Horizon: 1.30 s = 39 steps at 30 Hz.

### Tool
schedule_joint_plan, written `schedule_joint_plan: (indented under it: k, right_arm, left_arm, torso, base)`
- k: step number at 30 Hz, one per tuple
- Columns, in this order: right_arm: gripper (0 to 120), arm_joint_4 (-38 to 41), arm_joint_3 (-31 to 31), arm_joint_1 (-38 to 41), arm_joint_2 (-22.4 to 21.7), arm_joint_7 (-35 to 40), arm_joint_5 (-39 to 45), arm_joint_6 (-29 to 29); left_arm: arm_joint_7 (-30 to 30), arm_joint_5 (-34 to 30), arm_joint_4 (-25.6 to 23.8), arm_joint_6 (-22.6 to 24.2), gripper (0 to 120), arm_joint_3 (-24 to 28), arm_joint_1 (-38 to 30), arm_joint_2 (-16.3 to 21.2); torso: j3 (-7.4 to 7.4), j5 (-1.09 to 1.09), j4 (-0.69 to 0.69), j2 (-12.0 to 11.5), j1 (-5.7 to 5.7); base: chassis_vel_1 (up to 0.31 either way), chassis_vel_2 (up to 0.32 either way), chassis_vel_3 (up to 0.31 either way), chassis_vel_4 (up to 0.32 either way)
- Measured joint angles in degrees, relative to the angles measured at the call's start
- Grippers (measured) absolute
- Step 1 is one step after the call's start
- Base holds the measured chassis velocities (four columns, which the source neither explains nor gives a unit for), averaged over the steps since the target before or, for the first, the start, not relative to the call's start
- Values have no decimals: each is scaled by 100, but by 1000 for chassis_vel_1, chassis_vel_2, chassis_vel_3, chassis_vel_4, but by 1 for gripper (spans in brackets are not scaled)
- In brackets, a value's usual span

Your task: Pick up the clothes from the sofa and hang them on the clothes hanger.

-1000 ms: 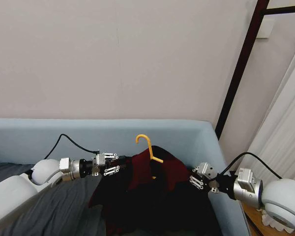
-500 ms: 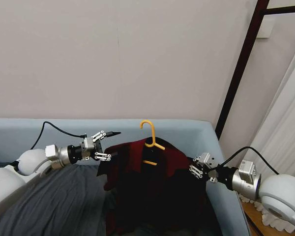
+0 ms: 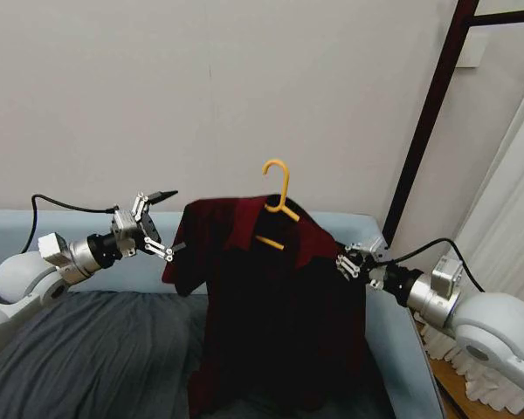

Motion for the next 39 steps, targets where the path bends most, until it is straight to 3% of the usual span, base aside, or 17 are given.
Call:
schedule_joint_plan:
  k: [4,14,29,39]
  right_arm:
    - [8,46,37,126,-163,71,174,-110]
    - [8,252,44,159,-242,191,400,-263]
    - [8,391,-2,338,-267,253,745,-407]
    - [8,399,-39,323,-267,251,764,-419]
  left_arm:
    - [-639,-89,-591,305,112,-2,213,-241]
    - [-1826,527,-787,645,98,322,437,-936]
    - [-2249,1047,-500,789,100,958,53,-1578]
    - [-2303,1056,-405,586,82,1041,3,-1812]
  torso:
    - [0,1,-3,0,0]
    - [0,1,-1,0,0]
    - [0,1,-1,0,0]
    - [0,1,0,0,0]
  base:
    - [0,0,0,0]
    - [0,0,0,0]
    - [0,0,0,0]
    - [0,0,0,0]
